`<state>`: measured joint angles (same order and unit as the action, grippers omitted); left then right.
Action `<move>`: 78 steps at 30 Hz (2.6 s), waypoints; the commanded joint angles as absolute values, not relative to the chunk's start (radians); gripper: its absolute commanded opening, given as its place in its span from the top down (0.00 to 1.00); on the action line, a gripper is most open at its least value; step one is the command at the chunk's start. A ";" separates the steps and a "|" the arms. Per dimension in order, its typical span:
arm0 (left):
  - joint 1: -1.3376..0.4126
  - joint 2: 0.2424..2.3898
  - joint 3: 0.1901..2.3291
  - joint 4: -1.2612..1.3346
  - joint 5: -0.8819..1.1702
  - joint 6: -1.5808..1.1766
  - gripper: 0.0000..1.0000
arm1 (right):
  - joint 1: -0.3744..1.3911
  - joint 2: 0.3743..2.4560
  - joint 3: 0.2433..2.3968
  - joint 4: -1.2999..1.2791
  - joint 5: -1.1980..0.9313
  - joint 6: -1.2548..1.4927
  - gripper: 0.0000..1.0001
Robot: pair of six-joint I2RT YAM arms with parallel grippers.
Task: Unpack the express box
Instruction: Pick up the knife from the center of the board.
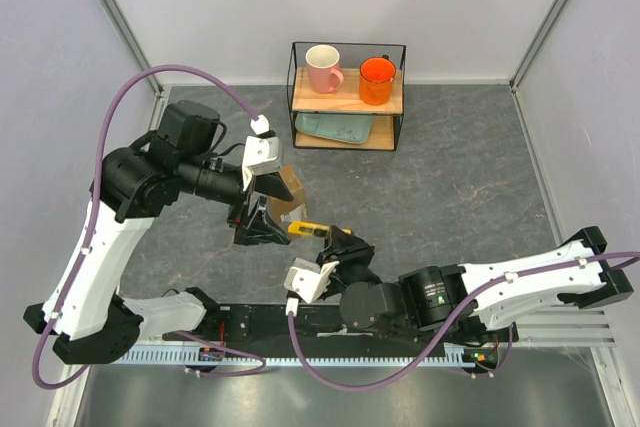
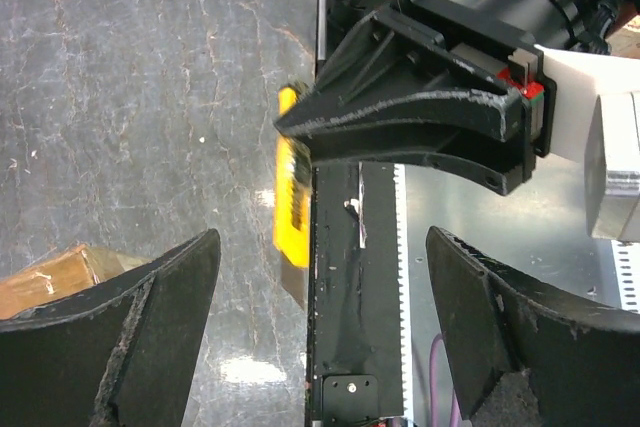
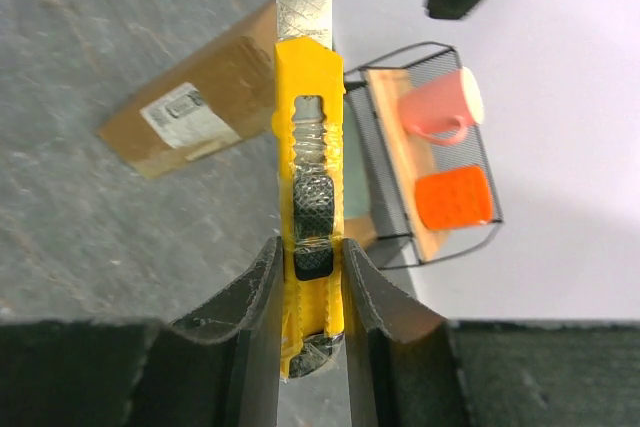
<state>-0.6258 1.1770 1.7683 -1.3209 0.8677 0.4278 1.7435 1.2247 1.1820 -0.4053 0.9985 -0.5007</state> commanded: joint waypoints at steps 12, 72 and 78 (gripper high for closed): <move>-0.629 1.171 1.769 -1.379 0.870 0.491 0.13 | 1.798 1.224 1.196 -0.153 1.262 -0.916 1.00; -0.632 1.169 1.655 -1.101 0.930 0.276 0.98 | 1.821 1.131 1.295 0.184 1.065 -0.907 0.79; -0.627 1.203 1.701 -1.043 0.904 0.239 0.98 | 1.816 1.075 1.316 0.190 1.040 -0.802 0.34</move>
